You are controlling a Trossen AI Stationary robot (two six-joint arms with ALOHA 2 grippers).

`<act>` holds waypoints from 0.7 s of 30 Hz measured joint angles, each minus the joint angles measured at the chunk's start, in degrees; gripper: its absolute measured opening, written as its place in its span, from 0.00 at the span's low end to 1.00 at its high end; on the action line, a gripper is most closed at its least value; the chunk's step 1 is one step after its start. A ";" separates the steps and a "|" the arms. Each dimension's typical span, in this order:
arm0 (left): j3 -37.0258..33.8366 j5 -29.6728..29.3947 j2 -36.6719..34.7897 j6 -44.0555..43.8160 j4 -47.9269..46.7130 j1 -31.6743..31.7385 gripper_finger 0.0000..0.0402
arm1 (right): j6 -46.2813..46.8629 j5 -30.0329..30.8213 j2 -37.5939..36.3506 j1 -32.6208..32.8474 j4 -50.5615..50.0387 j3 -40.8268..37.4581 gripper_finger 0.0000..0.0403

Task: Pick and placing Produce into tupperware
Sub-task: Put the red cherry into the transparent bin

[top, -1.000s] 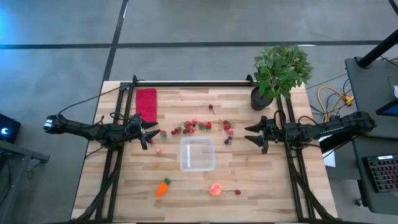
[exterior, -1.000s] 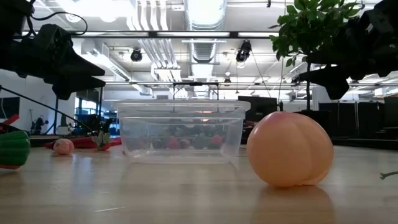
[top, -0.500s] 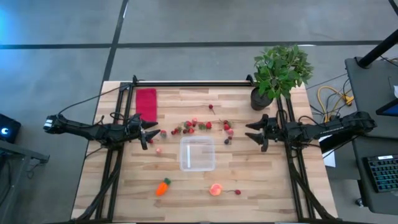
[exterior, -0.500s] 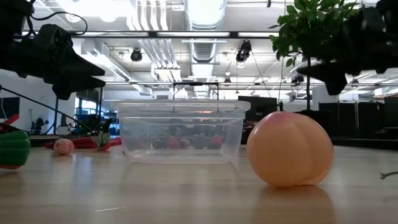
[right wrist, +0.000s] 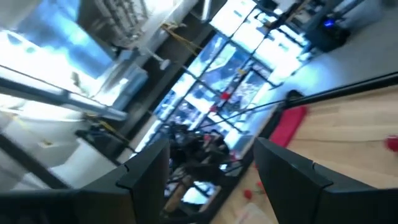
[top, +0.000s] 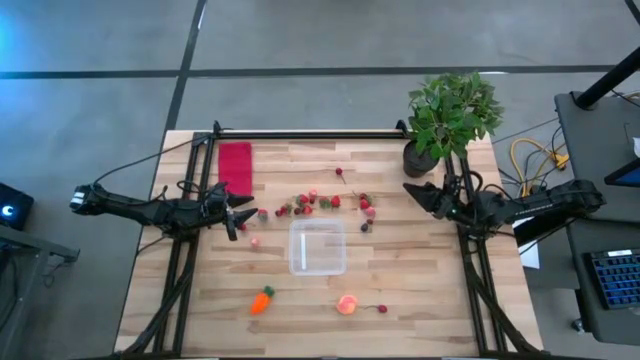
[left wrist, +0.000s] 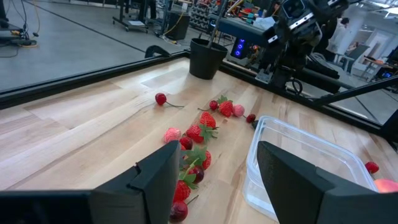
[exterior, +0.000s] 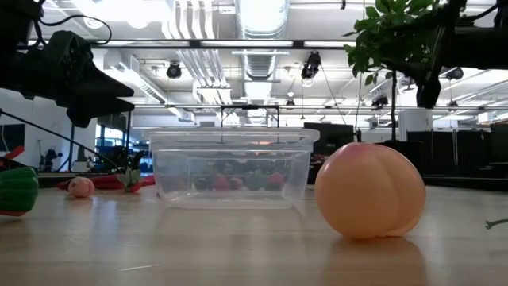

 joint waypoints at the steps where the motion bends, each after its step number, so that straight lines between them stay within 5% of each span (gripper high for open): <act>1: 0.00 0.03 0.00 0.00 0.00 -0.01 0.50 | 0.02 -0.65 0.00 0.00 0.35 0.00 0.56; 21: 0.00 0.02 0.00 0.00 0.00 0.00 0.50 | 1.23 0.70 0.02 -0.02 0.27 0.00 0.56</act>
